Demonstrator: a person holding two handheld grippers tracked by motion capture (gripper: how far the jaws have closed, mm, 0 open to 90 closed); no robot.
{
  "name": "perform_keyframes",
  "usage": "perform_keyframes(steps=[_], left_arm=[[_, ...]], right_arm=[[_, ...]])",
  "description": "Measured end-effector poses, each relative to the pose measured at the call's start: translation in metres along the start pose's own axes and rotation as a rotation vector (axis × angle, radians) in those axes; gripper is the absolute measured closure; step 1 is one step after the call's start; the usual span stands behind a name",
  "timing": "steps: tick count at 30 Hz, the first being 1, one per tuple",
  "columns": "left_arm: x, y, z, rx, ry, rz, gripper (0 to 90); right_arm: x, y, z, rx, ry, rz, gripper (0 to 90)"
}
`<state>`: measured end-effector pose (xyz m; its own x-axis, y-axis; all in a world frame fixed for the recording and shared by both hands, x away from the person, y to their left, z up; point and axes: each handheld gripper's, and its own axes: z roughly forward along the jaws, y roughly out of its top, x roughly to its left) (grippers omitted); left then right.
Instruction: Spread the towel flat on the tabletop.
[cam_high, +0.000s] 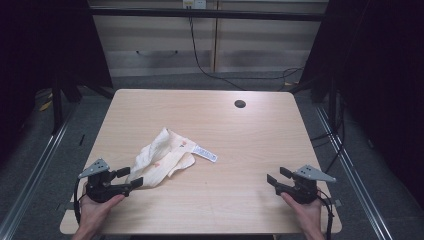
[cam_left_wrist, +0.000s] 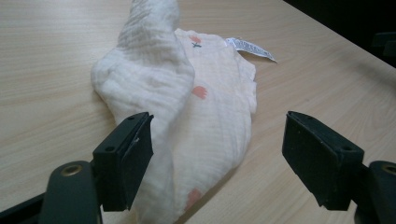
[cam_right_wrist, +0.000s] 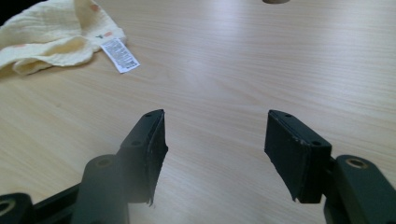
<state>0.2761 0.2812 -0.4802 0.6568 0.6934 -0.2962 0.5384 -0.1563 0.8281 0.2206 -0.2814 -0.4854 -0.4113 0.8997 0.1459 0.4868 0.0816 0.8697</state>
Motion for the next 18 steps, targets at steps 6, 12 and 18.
perform_keyframes(steps=[6, 12, 18], left_arm=[[-0.003, 0.001, 0.005, 0.047, -0.02, -0.018, 28.4], [-0.003, 0.007, 0.006, 0.043, -0.003, -0.033, 35.7], [-0.005, 0.013, 0.006, 0.041, -0.025, -0.04, 43.9]], right_arm=[[0.0, -0.001, -0.001, 0.004, 0.019, 0.008, 38.7], [-0.003, -0.003, -0.003, 0.016, 0.026, 0.018, 38.2], [0.003, -0.001, -0.005, 0.017, 0.041, 0.001, 37.9]])
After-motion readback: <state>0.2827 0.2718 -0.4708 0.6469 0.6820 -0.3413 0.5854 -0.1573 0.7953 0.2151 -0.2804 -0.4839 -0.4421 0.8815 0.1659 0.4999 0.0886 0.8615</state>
